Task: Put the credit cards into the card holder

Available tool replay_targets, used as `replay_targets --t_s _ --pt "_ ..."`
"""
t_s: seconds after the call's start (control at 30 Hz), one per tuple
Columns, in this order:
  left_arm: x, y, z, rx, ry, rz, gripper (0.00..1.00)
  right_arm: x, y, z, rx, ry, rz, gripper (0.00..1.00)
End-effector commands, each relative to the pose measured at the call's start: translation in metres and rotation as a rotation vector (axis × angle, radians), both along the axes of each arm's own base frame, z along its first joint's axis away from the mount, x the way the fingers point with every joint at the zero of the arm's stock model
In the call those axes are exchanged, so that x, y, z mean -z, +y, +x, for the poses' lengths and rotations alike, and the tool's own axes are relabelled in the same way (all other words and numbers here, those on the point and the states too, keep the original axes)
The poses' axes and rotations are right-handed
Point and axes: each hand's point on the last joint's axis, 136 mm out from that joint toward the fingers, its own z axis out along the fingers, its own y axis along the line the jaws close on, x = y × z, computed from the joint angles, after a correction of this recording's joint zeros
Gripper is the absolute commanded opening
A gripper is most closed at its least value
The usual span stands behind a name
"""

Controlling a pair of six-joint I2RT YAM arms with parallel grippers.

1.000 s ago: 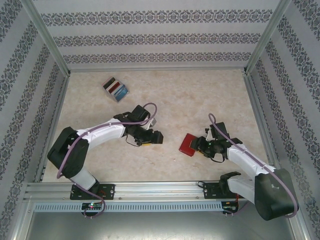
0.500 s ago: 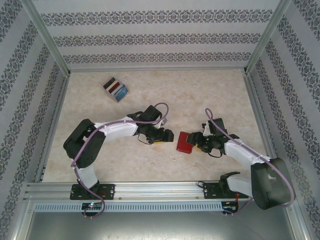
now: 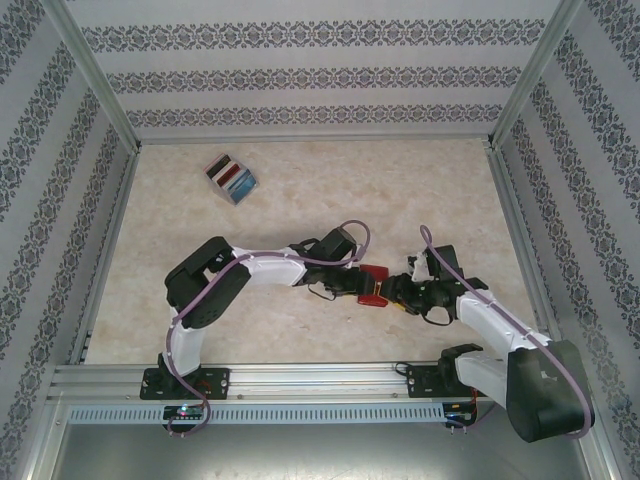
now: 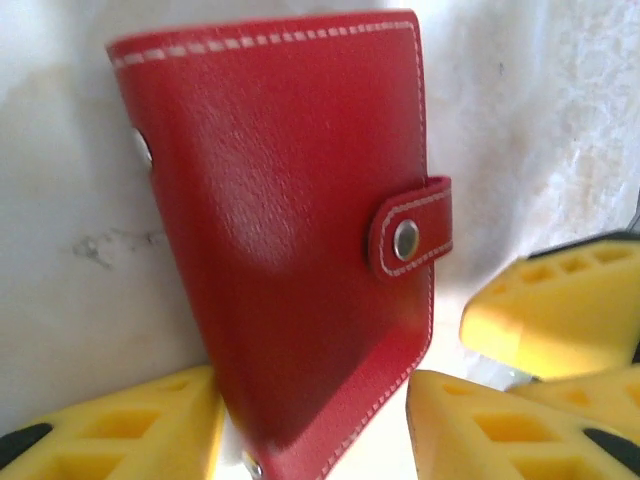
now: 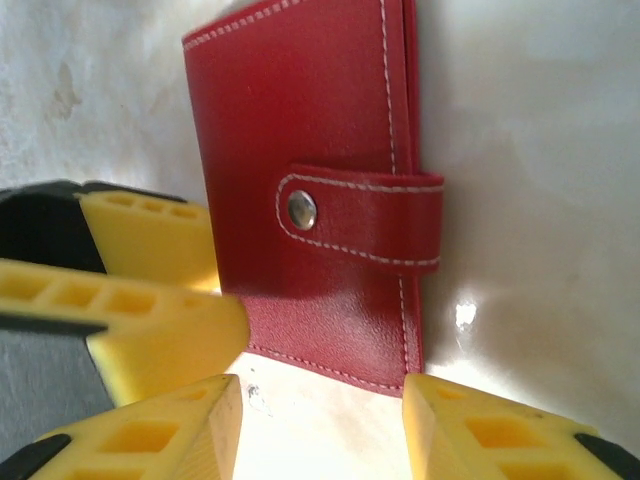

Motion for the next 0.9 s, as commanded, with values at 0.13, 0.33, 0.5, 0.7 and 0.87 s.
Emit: replay_targets --t_s 0.13,0.33,0.5,0.7,0.87 --pt "0.018 0.019 0.008 -0.017 -0.029 0.127 0.46 0.009 -0.009 0.000 0.008 0.025 -0.053 0.45" --pt "0.004 0.012 0.012 -0.056 -0.022 0.060 0.41 0.016 -0.008 0.000 -0.014 0.064 -0.056 0.45" --pt "0.003 0.011 0.015 -0.088 -0.014 0.033 0.33 0.013 0.002 0.002 -0.058 0.057 -0.003 0.40" --pt "0.019 0.020 0.006 -0.099 -0.010 0.013 0.30 0.006 0.008 0.011 -0.089 -0.001 0.026 0.32" --pt "0.016 0.024 0.010 -0.069 -0.002 -0.031 0.31 0.003 0.010 0.016 -0.112 -0.023 0.028 0.26"
